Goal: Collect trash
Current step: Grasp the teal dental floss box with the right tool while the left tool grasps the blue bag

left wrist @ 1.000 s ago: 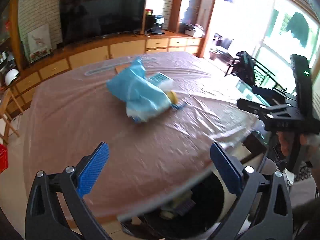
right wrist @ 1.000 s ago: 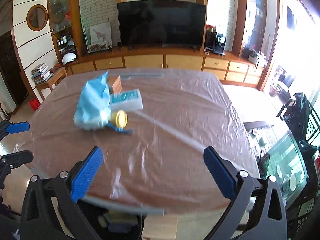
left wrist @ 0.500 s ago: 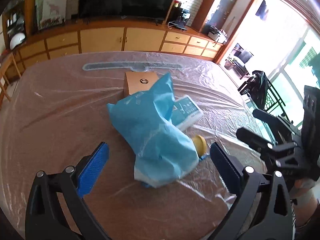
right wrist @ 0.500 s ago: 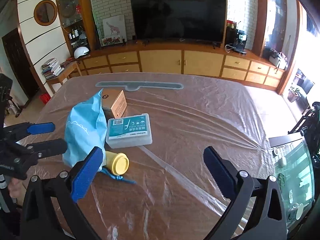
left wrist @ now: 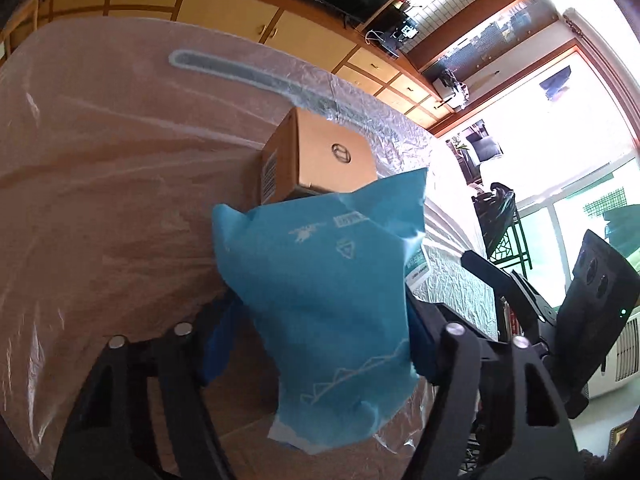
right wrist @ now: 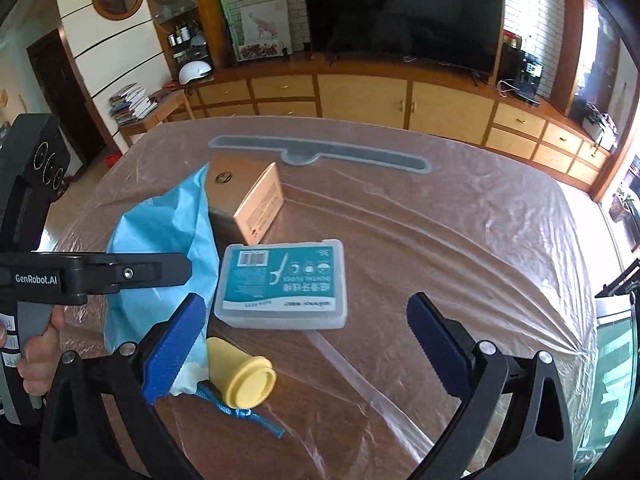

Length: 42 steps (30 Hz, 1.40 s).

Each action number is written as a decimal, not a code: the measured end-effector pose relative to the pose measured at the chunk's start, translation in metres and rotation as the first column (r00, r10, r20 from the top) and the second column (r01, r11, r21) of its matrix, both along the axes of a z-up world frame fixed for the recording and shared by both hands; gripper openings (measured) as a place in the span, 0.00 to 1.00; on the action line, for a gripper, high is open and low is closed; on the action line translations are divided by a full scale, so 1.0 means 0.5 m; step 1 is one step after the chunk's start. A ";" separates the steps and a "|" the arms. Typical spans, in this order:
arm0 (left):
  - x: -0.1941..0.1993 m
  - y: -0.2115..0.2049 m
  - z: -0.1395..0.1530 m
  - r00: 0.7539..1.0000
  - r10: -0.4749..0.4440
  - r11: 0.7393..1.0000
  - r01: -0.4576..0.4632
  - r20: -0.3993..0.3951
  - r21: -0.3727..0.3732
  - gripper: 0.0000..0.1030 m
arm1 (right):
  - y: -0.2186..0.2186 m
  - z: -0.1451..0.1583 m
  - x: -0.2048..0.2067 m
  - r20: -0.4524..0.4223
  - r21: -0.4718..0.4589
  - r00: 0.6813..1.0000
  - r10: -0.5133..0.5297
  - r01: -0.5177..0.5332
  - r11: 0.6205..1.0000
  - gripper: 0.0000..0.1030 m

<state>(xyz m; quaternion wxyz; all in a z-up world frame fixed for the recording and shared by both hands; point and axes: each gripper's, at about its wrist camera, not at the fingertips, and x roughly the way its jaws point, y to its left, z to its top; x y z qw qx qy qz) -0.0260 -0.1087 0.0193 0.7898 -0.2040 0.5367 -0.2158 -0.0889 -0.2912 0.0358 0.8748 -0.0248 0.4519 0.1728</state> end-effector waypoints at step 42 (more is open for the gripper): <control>-0.052 -0.029 0.032 0.979 -0.150 0.933 0.093 0.141 0.348 0.53 | 0.026 -0.003 0.026 -0.022 0.019 0.999 -0.026 0.026 0.999 0.78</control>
